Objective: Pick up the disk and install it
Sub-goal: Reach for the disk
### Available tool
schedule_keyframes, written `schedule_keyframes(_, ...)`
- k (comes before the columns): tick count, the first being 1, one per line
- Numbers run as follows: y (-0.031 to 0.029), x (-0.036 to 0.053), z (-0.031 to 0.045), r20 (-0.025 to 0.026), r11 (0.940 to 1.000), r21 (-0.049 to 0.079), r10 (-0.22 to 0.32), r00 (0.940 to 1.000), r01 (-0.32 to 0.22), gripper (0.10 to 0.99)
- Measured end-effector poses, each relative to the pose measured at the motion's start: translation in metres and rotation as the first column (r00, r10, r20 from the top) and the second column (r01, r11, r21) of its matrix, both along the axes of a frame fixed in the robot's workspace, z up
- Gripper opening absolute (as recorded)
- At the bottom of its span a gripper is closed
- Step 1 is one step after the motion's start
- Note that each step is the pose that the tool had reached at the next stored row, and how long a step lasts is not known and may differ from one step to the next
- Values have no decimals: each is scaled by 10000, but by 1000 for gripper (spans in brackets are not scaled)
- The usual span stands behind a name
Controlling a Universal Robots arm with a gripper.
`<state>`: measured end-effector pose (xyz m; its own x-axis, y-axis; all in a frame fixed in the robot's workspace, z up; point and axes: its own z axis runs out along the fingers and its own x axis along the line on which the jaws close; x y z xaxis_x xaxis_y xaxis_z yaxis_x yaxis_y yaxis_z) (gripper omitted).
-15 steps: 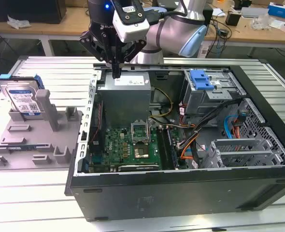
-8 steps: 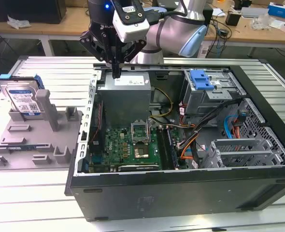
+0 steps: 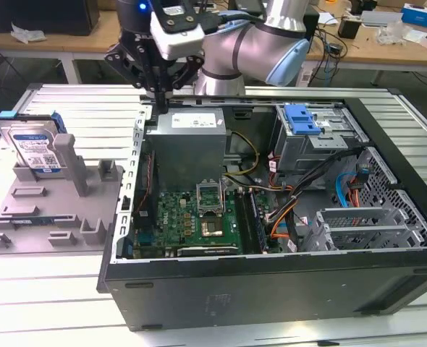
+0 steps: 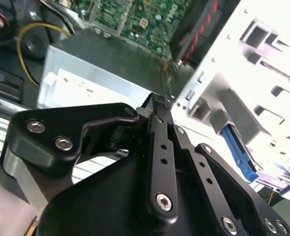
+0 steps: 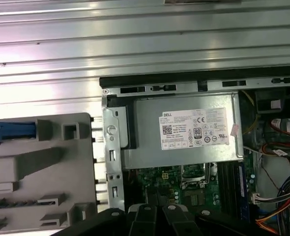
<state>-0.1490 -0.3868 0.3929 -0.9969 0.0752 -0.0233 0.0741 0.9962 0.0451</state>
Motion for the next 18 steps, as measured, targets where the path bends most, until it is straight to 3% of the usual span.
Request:
schedule_keyframes(5, 120, -214, -8, 1, 10000, 0, 1, 10000, -1, 106)
schedule_keyframes(12, 208, -516, -33, -7, 10000, 0, -2, 10000, 2, 106)
schedule_keyframes(18, 300, -864, -67, -36, 10000, 0, -2, 10000, 2, 106)
